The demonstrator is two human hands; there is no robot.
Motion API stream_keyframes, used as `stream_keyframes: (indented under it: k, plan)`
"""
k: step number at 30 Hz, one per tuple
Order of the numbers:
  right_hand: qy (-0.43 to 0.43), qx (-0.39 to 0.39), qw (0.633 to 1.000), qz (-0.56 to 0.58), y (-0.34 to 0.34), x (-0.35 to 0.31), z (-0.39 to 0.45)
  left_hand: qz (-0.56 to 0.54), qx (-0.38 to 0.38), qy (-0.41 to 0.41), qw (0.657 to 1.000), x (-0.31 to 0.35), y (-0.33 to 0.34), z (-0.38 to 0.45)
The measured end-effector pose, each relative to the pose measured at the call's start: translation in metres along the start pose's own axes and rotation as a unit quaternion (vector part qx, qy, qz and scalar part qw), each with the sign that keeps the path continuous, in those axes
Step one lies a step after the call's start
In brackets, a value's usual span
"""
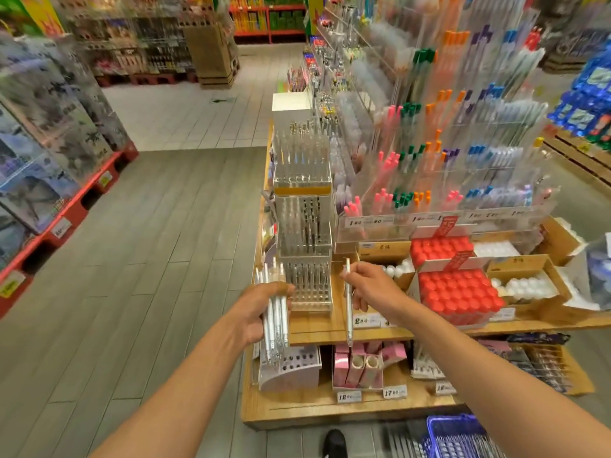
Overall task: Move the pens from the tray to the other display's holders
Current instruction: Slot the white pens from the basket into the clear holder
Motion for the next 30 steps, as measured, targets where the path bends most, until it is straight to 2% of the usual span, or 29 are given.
stream_keyframes:
  k: [11, 16, 21, 24, 30]
  plan:
    - [-0.036, -0.018, 0.999, -0.028, -0.046, -0.05, 0.104, -0.016, 0.015, 0.026, 0.999, 0.076, 0.006, 0.062]
    - [-0.076, 0.045, 0.996, -0.023, -0.073, -0.09, 0.133, -0.028, -0.006, 0.025, 0.999, 0.104, 0.009, 0.077]
    - [-0.198, 0.136, 0.971, 0.014, -0.1, -0.154, 0.151, -0.026, -0.023, 0.039, 0.999, 0.121, 0.012, 0.087]
    - [-0.251, 0.187, 0.95, -0.016, -0.1, -0.18, 0.161, -0.029, -0.033, 0.039, 0.998, 0.13, 0.013, 0.09]
    - [-0.297, 0.199, 0.926, -0.117, -0.071, -0.203, 0.18, -0.03, -0.054, 0.039, 0.997, 0.141, 0.007, 0.096]
Point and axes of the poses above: each hand's wrist, its own z-axis towards the middle knuckle, its own y-axis out of the palm, x = y × z, the point moved 3 cm from there along z, towards the middle knuckle, and after that the axes turned 2 degrees about -x, right-handed, at the moved point
